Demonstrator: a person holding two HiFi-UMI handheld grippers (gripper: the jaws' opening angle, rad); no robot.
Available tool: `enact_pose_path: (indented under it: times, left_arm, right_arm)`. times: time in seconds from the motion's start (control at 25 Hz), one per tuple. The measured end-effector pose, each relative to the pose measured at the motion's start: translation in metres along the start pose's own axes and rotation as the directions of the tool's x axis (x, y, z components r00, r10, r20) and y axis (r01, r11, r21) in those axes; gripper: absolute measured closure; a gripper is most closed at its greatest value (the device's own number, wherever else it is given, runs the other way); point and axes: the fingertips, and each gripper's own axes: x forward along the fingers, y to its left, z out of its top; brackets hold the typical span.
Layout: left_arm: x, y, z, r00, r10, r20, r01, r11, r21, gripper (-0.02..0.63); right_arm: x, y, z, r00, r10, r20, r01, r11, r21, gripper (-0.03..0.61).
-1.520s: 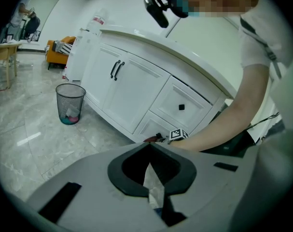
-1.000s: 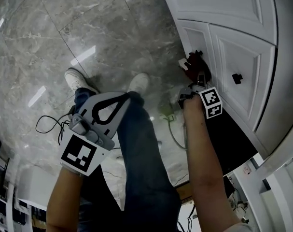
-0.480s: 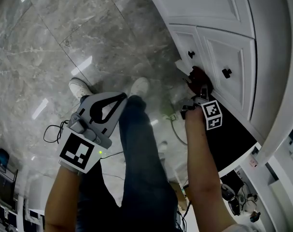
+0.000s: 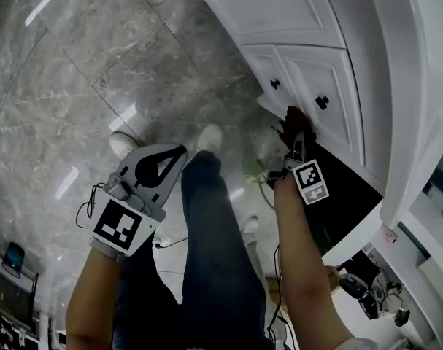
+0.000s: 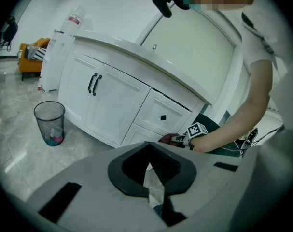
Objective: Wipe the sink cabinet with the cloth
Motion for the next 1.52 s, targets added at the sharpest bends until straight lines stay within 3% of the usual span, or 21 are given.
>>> enact_pose_path:
  times: [0.12, 0.2, 0.36, 0.52, 0.84, 1.12, 1.36, 1.52]
  left_arm:
    - [-0.006, -0.004, 0.015, 1.0, 0.002, 0.005, -0.002, 1.0, 0.027, 0.603]
    - [-0.011, -0.006, 0.026, 1.0, 0.01, 0.009, -0.01, 0.999, 0.044, 0.603]
    - [-0.025, -0.011, 0.051, 0.999, 0.026, 0.035, -0.029, 0.996, 0.083, 0.603]
    - [-0.048, -0.019, 0.071, 0.998, 0.054, 0.035, -0.057, 0.992, 0.116, 0.603]
    - [-0.096, -0.03, 0.119, 0.987, 0.134, 0.093, -0.144, 0.983, 0.111, 0.603]
    - [-0.148, -0.033, 0.188, 0.959, 0.213, 0.185, -0.234, 0.967, 0.099, 0.603]
    - [-0.18, -0.044, 0.247, 0.935, 0.247, 0.254, -0.285, 0.95, 0.125, 0.603]
    - [-0.201, -0.048, 0.278, 0.928, 0.246, 0.28, -0.303, 0.935, 0.183, 0.603]
  right_arm:
    - [-0.016, 0.038, -0.002, 0.995, 0.095, -0.041, -0.099, 0.989, -0.108, 0.502]
    - [-0.027, 0.073, -0.003, 0.98, 0.184, -0.075, -0.196, 0.959, -0.205, 0.501]
    - [-0.056, 0.148, 0.003, 0.927, 0.353, -0.125, -0.374, 0.86, -0.346, 0.501]
    - [-0.094, 0.217, 0.01, 0.866, 0.464, -0.184, -0.493, 0.739, -0.459, 0.501]
    - [-0.161, 0.321, 0.046, 0.76, 0.605, -0.238, -0.636, 0.613, -0.469, 0.5]
    - [-0.222, 0.403, 0.094, 0.659, 0.708, -0.256, -0.711, 0.473, -0.521, 0.5]
    - [-0.269, 0.463, 0.145, 0.566, 0.787, -0.246, -0.764, 0.388, -0.517, 0.5]
    - [-0.299, 0.503, 0.183, 0.496, 0.842, -0.212, -0.775, 0.319, -0.545, 0.5]
